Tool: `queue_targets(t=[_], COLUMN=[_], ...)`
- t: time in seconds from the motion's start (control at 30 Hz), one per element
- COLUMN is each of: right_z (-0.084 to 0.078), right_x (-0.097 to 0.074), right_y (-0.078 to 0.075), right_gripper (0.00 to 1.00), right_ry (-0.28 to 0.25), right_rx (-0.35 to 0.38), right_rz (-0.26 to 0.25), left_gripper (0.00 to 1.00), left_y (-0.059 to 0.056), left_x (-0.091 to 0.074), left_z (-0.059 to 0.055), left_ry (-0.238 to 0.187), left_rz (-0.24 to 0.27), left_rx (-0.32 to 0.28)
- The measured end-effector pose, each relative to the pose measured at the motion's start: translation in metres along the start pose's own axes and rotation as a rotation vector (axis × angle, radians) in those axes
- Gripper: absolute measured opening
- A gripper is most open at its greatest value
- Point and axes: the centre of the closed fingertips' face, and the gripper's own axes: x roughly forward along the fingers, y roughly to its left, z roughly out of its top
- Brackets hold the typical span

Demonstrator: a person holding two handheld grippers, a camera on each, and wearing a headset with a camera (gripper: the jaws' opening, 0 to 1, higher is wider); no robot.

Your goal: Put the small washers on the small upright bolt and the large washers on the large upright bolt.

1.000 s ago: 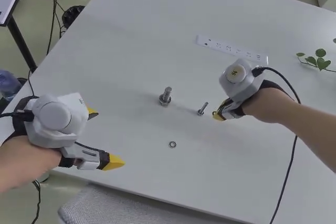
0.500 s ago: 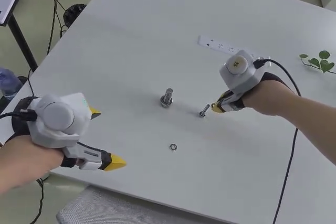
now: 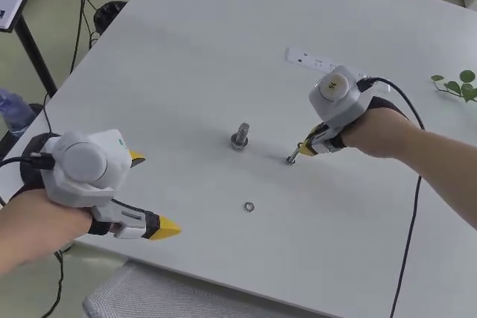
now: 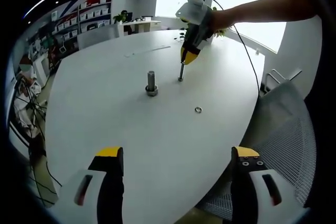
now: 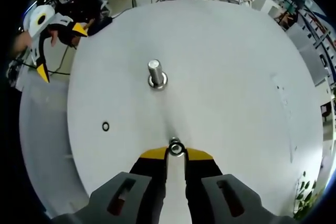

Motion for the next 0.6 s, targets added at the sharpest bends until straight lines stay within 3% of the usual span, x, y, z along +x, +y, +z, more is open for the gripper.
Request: queue_targets(t=[0.6], right_z=[-0.0009], right_x=[0.0011], right_y=[0.0068], right_gripper=[0.12], right_ry=[0.017], right_rx=[-0.010], right_rz=[0.009], left_gripper=[0.82], left_y=[0.0002], left_x=[0.0028], left_z=[-0.0039], left_ry=[0.014], left_rz=[-0.007], left_rx=[-0.008])
